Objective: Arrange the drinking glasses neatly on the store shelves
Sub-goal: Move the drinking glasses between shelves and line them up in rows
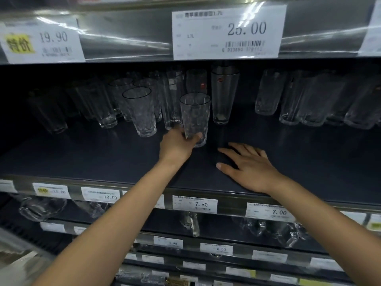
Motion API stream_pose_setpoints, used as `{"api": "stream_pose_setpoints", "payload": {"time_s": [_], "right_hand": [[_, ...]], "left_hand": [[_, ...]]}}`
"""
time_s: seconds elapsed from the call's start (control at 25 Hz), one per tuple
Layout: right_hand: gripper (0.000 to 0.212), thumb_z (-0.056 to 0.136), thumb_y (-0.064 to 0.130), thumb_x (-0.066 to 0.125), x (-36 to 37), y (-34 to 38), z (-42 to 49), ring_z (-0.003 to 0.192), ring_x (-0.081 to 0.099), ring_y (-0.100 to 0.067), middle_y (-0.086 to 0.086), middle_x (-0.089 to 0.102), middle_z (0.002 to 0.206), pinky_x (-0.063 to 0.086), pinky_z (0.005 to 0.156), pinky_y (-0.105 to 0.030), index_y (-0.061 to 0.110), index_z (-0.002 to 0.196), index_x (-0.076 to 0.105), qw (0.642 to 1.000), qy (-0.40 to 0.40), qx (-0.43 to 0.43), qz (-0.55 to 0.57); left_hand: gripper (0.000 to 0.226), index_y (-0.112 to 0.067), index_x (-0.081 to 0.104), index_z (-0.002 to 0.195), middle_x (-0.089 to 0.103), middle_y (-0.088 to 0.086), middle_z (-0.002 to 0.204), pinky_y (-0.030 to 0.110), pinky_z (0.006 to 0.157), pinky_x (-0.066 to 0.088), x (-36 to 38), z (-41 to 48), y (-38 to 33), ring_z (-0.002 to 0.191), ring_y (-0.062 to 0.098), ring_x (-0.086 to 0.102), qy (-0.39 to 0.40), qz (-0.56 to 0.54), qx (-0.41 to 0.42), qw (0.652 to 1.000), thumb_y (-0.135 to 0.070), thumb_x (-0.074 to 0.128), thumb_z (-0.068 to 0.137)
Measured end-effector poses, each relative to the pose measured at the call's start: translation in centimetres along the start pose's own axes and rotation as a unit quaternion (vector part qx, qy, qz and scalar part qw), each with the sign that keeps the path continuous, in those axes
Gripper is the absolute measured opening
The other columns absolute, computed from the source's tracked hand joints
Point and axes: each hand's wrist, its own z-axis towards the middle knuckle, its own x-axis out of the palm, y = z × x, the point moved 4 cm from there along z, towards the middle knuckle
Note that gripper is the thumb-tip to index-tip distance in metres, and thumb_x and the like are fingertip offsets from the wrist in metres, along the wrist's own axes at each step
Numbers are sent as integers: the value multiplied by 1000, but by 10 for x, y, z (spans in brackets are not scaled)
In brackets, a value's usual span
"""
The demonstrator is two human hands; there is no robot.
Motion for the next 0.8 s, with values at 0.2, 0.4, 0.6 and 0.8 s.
{"api": "stream_pose_setpoints", "payload": {"time_s": [0.2,0.4,0.6,0.8], "right_hand": [[62,94,70,25,0,-1,0,150,5,-14,11,12,163,4,120,-40,47,151,20,1000,-6,1,8],[63,93,71,25,1,-2,1,150,5,-13,12,12,163,3,121,-39,47,151,21,1000,-9,2,12],[62,92,71,26,1,-2,2,149,5,-10,13,13,162,2,121,-38,48,150,21,1000,-11,3,15],[64,90,71,25,1,-2,2,148,7,-8,15,14,162,3,120,-36,48,150,23,1000,-16,5,15]], "left_hand": [[55,-5,45,130,64,19,122,37,77,45,22,20,-4,111,39,61,-26,85,10,996,-50,51,99],[55,-3,41,131,66,22,114,37,69,40,28,29,-7,105,41,63,-60,141,44,987,-49,47,101],[53,-2,43,123,68,20,109,38,68,46,31,39,-11,99,38,67,-62,122,75,988,-47,53,98],[60,1,38,135,68,22,112,40,69,49,36,44,-17,102,39,67,-68,201,111,971,-48,47,101]]}}
